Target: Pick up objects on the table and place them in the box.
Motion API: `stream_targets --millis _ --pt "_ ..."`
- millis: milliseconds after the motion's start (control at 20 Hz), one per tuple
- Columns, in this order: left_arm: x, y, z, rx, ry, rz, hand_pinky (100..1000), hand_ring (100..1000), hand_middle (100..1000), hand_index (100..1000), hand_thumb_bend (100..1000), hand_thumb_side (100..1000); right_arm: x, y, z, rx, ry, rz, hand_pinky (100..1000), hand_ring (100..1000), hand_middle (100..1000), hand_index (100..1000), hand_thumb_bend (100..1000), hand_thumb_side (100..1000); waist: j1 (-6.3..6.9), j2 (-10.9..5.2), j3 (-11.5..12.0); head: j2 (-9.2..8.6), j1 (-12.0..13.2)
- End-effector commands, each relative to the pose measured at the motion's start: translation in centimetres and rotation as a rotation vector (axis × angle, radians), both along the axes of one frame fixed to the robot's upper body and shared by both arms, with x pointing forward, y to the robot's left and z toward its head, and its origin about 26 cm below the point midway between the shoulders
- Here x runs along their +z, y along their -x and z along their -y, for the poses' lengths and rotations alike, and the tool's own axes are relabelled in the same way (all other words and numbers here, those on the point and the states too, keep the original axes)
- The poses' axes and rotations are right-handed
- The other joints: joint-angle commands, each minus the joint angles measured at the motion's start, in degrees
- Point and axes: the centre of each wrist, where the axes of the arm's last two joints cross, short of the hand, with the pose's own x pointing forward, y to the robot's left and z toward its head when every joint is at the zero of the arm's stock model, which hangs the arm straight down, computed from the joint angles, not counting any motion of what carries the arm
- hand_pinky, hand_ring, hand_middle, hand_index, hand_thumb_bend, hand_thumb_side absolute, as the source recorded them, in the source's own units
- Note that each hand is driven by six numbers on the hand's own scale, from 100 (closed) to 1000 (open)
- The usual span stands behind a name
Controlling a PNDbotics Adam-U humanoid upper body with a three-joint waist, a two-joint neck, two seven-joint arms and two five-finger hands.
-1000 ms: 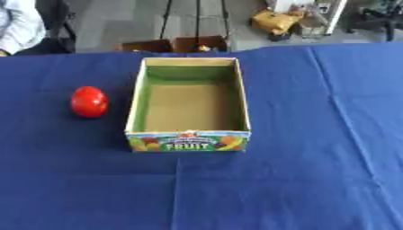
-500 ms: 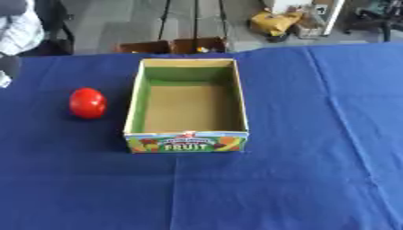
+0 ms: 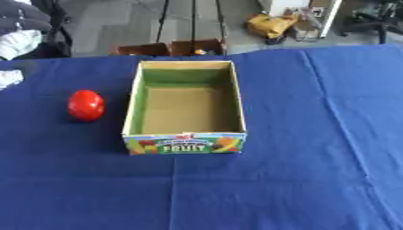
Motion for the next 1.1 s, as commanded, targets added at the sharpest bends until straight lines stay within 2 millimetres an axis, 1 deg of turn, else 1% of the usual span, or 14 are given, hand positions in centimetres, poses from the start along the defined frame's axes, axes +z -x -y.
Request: stream_targets --millis 50,100,150,200,250,300,350,400,550,700,750,950,1050,1100 --pt "1.2 -0.3 -0.3 -0.012 -0.182 -0.06 1000 1000 966 1000 443 970 0.8 0.2 0.2 0.013 0.023 0.03 694 779 603 805 100 859 -0.03 -1.07 -0.1 -0.65 0.3" --pt "1.1 -0.6 -0.2 -0.012 -0.194 -0.063 1000 1000 968 1000 460 976 0.8 0.2 0.1 0.014 0.024 0.029 694 778 603 805 100 859 -0.03 -1.06 -0.1 -0.73 0.3" --pt "1.1 -0.8 -0.2 -0.012 -0.206 -0.063 1000 1000 979 1000 582 997 0.8 0.2 0.1 0.016 0.024 0.028 694 779 602 804 100 859 -0.02 -1.05 -0.2 -0.81 0.4" --pt "1.2 -1.0 -0.1 -0.01 -0.216 -0.06 1000 1000 980 1000 593 999 0.8 0.2 0.1 0.017 0.025 0.027 694 779 602 804 100 859 -0.03 -1.04 -0.2 -0.88 0.4" --pt "1.1 -1.2 -0.1 -0.009 -0.223 -0.058 1000 1000 992 1000 670 1000 0.8 0.2 0.1 0.017 0.025 0.026 694 780 601 804 100 858 -0.02 -1.0 -0.2 -0.99 0.5" --pt "0.9 -1.4 -0.1 -0.007 -0.228 -0.056 1000 1000 996 1000 693 1000 0.8 0.2 0.1 0.018 0.025 0.025 694 780 601 803 100 857 -0.01 -0.97 -0.3 -1.08 0.6" --pt "0.8 -1.6 -0.1 -0.005 -0.232 -0.054 1000 1000 1000 1000 799 1000 0.7 0.2 0.1 0.019 0.025 0.024 694 780 600 802 100 855 0.0 -0.94 -0.3 -1.15 0.6" --pt "0.5 -1.9 -0.1 0.0 -0.234 -0.052 1000 1000 1000 1000 867 1000 0.7 0.2 0.1 0.02 0.025 0.024 694 780 599 801 100 855 0.01 -0.92 -0.4 -1.19 0.6" --pt "0.2 -2.5 0.3 0.008 -0.24 -0.03 1000 1000 1000 1000 961 1000 0.7 0.2 0.0 0.023 0.025 0.021 694 780 598 800 100 854 0.07 -0.9 -0.4 -1.27 0.6" --pt "-0.3 -3.0 0.7 0.014 -0.295 -0.029 1000 1000 1000 1000 960 1000 0.7 0.2 0.0 0.025 0.024 0.02 693 780 597 800 100 853 0.16 -0.84 -0.6 -1.37 0.7" --pt "-0.5 -3.3 0.8 0.016 -0.314 -0.035 1000 1000 1000 1000 934 1000 0.7 0.2 0.0 0.025 0.024 0.02 694 781 596 801 100 853 0.18 -0.81 -0.6 -1.39 0.7" --pt "-1.7 -4.4 1.3 0.031 -0.386 -0.087 1000 1000 1000 1000 880 1000 0.7 0.2 -0.1 0.029 0.025 0.016 694 782 593 798 100 849 0.25 -0.64 -0.8 -1.41 0.8" --pt "-2.4 -5.2 1.5 0.042 -0.402 -0.115 1000 1000 1000 1000 838 1000 0.6 0.1 -0.2 0.033 0.025 0.014 694 783 592 798 100 850 0.23 -0.57 -1.0 -1.44 1.0" --pt "-2.8 -5.6 1.6 0.048 -0.404 -0.133 1000 1000 1000 1000 831 1000 0.6 0.1 -0.2 0.034 0.025 0.014 695 783 592 798 100 850 0.21 -0.51 -1.1 -1.49 1.2"
